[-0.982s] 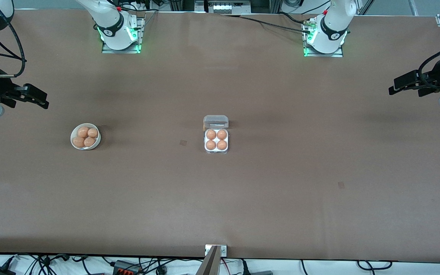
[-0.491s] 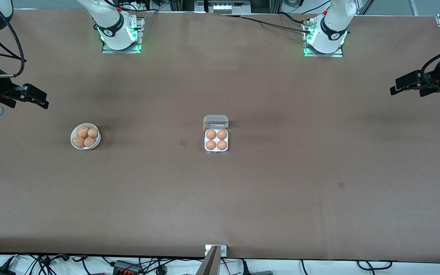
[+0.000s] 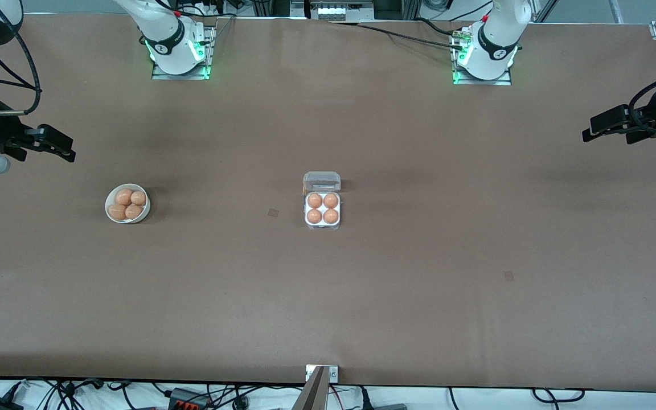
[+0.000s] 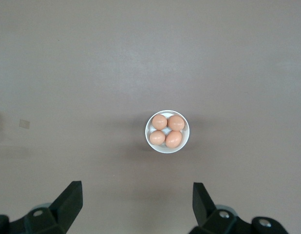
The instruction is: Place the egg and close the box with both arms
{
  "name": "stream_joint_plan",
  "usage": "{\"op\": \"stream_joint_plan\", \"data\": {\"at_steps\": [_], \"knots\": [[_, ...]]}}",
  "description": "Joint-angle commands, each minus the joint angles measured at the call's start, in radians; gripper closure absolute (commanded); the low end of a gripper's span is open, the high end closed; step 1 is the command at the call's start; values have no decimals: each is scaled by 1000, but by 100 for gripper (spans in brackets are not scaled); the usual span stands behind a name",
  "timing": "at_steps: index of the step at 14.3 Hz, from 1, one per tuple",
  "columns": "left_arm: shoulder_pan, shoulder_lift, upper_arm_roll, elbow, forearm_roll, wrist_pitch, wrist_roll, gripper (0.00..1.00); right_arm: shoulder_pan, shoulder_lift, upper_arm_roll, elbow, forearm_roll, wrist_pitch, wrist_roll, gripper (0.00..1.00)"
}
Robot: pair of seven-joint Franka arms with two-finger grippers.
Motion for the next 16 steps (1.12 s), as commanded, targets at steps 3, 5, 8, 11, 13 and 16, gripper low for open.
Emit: {"op": "stream_joint_plan", "data": {"at_steps": [3, 5, 8, 11, 13, 16], "knots": [[14, 8, -4, 22, -19, -23, 23, 0, 8, -3, -8, 5, -6, -2, 3, 0], [15, 8, -4, 22, -19, -23, 23, 0, 7, -3, -8, 5, -6, -4, 3, 0], [15, 9, -4, 22, -19, -23, 23, 0, 2, -3, -8, 5, -5, -9, 5, 0], [15, 9, -4, 22, -19, -23, 23, 0, -2, -5, -9, 5, -5, -12, 5, 0], [14, 9, -4, 22, -19, -23, 23, 0, -2, -3, -9, 5, -6, -12, 5, 0], [14, 8, -4, 23, -18, -23, 23, 0, -1, -3, -8, 5, -5, -4, 5, 0]]}}
